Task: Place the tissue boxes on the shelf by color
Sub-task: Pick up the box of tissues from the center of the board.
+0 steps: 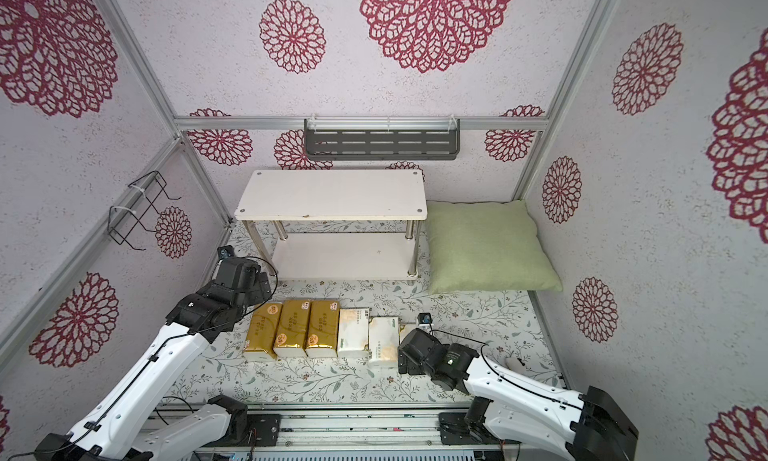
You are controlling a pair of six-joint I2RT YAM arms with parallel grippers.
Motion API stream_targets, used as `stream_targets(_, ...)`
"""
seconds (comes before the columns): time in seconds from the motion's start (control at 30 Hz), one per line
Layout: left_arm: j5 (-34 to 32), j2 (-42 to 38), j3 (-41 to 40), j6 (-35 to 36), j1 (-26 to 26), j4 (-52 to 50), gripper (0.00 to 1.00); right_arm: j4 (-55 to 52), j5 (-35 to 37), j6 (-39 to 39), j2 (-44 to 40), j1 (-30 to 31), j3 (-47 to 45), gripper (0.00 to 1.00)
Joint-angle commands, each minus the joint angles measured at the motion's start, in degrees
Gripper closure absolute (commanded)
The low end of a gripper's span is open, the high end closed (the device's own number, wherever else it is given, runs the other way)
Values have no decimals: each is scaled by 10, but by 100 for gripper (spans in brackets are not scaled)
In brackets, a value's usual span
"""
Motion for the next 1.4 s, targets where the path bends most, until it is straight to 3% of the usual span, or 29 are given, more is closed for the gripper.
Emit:
stream_targets(0.0,3,-1,0,-1,5,4,3,17,22,17,10,4,-10,1)
stream_targets(0.37,0,3,0,-3,7,3,3,46,71,20,17,-15,-30,2)
stream_targets(0.63,-18,-1,-2,-6,7,1,3,104,15,-80,-12,-113,-55,3)
stream_targets(0.9,-20,-4,-3,-11,7,-2,3,104,-3,-126,-1,-143,-22,1)
stream_targets(1.17,-7,-2,0,-6,7,-1,3,37,5,-86,-13,-139,18,1)
stream_targets(1.37,-11,-3,3,-5,8,0,3,7,34,-36,-10,-99,18,1)
